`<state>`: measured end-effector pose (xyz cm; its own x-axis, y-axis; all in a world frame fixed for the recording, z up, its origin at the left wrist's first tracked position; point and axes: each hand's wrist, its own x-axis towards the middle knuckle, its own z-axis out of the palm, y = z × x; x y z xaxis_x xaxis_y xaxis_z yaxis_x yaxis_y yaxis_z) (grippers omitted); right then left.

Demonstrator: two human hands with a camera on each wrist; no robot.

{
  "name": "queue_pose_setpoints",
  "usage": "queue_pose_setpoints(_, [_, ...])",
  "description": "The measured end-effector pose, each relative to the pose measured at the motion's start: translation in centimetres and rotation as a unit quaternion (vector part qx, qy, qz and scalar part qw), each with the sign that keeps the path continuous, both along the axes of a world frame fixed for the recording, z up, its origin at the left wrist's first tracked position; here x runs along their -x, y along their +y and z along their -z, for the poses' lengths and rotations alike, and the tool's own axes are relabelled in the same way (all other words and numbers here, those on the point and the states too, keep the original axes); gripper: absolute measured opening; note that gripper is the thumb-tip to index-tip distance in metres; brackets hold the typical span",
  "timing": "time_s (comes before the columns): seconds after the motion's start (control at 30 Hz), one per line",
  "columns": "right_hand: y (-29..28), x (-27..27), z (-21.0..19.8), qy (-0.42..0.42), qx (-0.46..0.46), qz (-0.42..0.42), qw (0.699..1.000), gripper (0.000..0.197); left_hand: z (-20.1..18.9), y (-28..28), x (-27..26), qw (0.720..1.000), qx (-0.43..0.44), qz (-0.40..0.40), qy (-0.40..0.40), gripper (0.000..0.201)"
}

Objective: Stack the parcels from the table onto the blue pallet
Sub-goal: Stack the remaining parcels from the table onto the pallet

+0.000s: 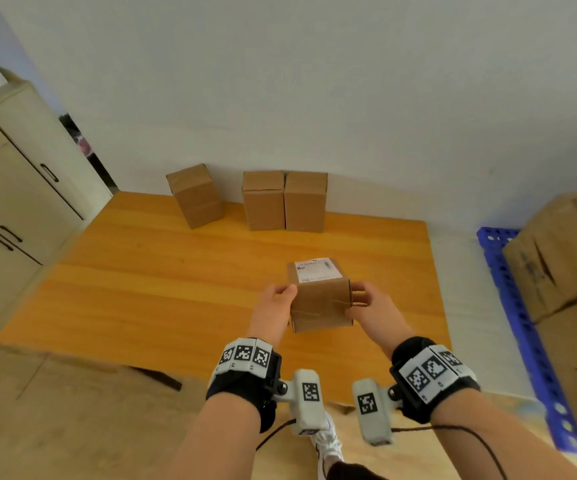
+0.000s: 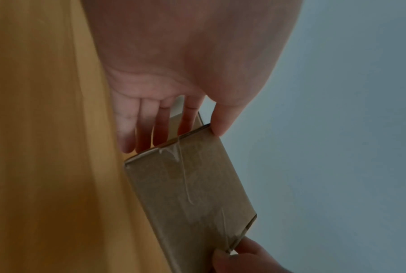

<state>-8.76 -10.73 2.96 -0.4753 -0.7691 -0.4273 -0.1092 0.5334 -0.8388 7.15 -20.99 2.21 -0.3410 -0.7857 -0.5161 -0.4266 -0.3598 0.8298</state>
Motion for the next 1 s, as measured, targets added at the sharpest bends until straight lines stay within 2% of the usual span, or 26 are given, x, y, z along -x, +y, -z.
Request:
queue_pose_setpoints(0.1, [2.6,-1.3,2.0,-0.013,-0.031,0.024,0.999,0.035,2.3,2.4,-1.0,0.999,-0.024,0.027,-0.031,0.010])
queue_pose_setpoints(0.17, [4.0,-1.9,2.9,-0.016,-0.051,0.036,0.998,0.034,3.2,3.8,-1.4,0.997,-0.029,0.048,-0.047,0.017])
queue_pose_setpoints(0.27, [5.6,-2.4,3.9,-0.015,-0.076,0.038,0.996,0.042,4.0,5.5,-1.7,0.993,-0.035,0.081,-0.073,0.034])
queue_pose_setpoints(0.37, [6.7,-2.6,4.7,-0.022,-0.093,0.030,0.995,0.050,4.9,6.6,-2.1,0.987,-0.038,0.119,-0.101,0.040])
queue_pose_setpoints(0.47, [7.4,-2.8,5.1,-0.028,-0.117,0.010,0.993,0.049,5.5,7.3,-2.4,0.980,-0.032,0.140,-0.136,0.040])
queue_pose_setpoints(0.67, [7.2,-2.3,6.2,-0.015,-0.131,0.017,0.991,0.066,5.2,7.7,-1.7,0.970,-0.003,0.164,-0.179,0.055])
queue_pose_setpoints(0.77, [6.7,-2.2,6.5,-0.015,-0.126,-0.010,0.992,0.058,5.2,8.0,-1.0,0.963,0.012,0.200,-0.182,0.049])
queue_pose_setpoints(0.87, [6.8,-2.3,6.6,-0.020,-0.115,-0.017,0.993,0.044,5.0,8.4,-0.7,0.969,-0.007,0.181,-0.169,0.043])
queue_pose_setpoints(1.0, [7.6,-2.2,6.1,-0.001,-0.102,0.012,0.995,0.048,3.9,8.9,-0.6,0.979,-0.007,0.139,-0.150,0.045])
